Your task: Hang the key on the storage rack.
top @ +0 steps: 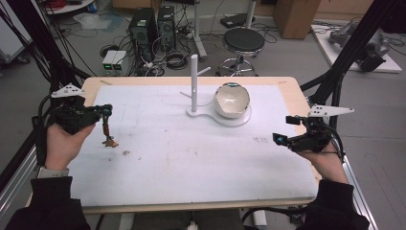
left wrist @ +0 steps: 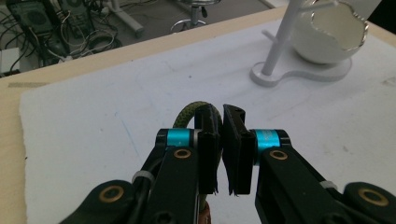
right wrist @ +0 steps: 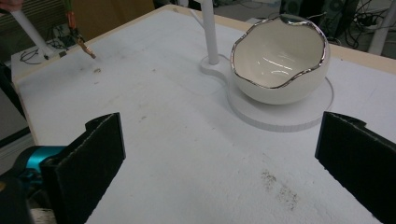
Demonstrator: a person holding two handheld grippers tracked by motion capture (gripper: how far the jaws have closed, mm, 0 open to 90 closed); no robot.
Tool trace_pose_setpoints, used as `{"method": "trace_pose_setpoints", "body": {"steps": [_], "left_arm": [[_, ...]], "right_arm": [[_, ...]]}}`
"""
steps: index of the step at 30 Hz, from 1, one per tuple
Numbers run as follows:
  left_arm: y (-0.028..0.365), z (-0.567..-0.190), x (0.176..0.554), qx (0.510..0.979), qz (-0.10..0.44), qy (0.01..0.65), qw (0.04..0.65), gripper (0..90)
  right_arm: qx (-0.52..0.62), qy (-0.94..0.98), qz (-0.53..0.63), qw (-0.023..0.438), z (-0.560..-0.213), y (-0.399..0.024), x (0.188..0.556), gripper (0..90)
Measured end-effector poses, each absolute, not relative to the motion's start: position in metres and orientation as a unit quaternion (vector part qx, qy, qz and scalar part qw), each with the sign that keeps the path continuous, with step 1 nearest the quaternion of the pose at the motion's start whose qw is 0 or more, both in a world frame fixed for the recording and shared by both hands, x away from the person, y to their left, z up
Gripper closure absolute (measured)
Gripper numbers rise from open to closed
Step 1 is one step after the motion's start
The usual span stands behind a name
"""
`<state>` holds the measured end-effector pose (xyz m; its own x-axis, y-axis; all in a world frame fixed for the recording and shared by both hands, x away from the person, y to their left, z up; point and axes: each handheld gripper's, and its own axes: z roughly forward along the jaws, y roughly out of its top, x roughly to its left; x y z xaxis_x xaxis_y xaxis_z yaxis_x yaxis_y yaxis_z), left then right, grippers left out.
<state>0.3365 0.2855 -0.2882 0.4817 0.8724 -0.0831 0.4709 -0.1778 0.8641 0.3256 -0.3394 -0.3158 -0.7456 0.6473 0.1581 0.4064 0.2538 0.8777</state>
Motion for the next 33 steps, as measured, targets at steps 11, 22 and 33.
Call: {"method": "trace_pose_setpoints", "body": {"steps": [11, 22, 33], "left_arm": [[0.253, -0.284, 0.35, 0.74, 0.194, 0.443, 0.467, 84.0], [0.173, -0.263, 0.383, 0.766, 0.17, 0.406, 0.468, 84.0], [0.086, -0.26, 0.414, 0.779, 0.17, 0.394, 0.457, 84.3]], "right_arm": [[0.337, 0.78, 0.515, 0.118, -0.314, -0.339, 0.324, 1.0], [0.331, 0.783, 0.516, 0.11, -0.316, -0.331, 0.326, 1.0], [0.329, 0.785, 0.514, 0.105, -0.319, -0.328, 0.329, 1.0]]}}
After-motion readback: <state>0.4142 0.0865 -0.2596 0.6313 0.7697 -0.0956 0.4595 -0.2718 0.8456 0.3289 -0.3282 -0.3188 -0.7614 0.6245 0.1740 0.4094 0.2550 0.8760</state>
